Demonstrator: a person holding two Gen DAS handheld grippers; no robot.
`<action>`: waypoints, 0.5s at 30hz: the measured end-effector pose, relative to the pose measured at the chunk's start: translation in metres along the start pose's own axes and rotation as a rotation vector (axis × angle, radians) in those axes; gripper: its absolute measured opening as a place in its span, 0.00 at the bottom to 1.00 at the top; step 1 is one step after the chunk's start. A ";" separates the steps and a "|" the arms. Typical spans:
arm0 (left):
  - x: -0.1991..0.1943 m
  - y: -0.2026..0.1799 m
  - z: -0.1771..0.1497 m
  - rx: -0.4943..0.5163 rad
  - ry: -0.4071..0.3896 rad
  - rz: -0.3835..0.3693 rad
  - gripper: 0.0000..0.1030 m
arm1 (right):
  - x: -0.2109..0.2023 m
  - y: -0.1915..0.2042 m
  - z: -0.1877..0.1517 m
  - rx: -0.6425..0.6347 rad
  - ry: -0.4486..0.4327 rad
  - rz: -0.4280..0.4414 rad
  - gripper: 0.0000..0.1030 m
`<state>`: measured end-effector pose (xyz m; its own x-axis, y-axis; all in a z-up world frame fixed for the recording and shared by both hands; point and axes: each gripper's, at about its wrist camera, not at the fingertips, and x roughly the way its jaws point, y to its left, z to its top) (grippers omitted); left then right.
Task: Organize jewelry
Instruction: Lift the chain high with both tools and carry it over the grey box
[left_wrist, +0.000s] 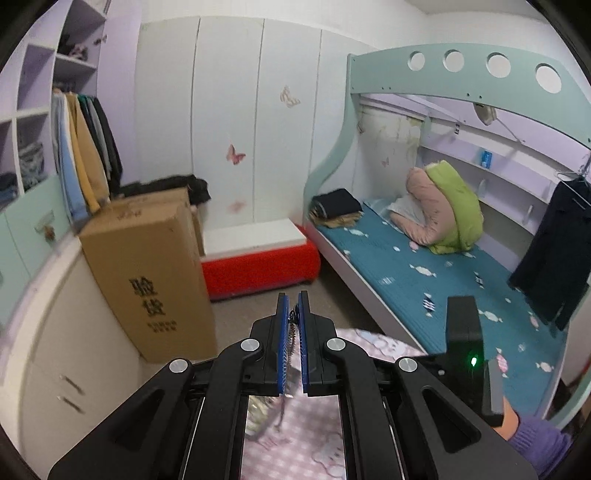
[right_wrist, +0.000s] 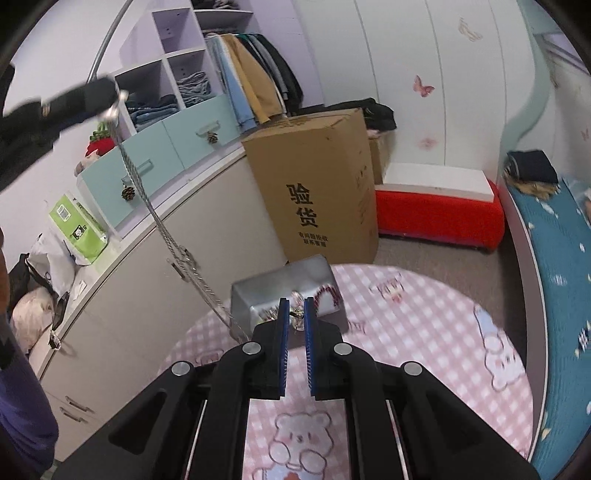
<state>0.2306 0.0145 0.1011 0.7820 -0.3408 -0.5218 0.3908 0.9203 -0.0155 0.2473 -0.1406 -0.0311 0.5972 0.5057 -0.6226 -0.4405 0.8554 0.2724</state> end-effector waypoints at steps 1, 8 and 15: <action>-0.002 0.002 0.006 0.004 -0.005 0.003 0.06 | 0.002 0.004 0.007 -0.005 0.000 0.003 0.08; -0.021 0.027 0.050 0.005 -0.073 0.053 0.06 | 0.018 0.022 0.029 -0.025 0.018 0.003 0.08; -0.015 0.043 0.056 0.012 -0.061 0.055 0.06 | 0.023 0.028 0.047 -0.027 0.019 0.004 0.08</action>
<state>0.2632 0.0486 0.1555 0.8305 -0.3014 -0.4685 0.3521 0.9357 0.0220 0.2799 -0.0999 -0.0035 0.5824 0.5068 -0.6356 -0.4607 0.8500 0.2556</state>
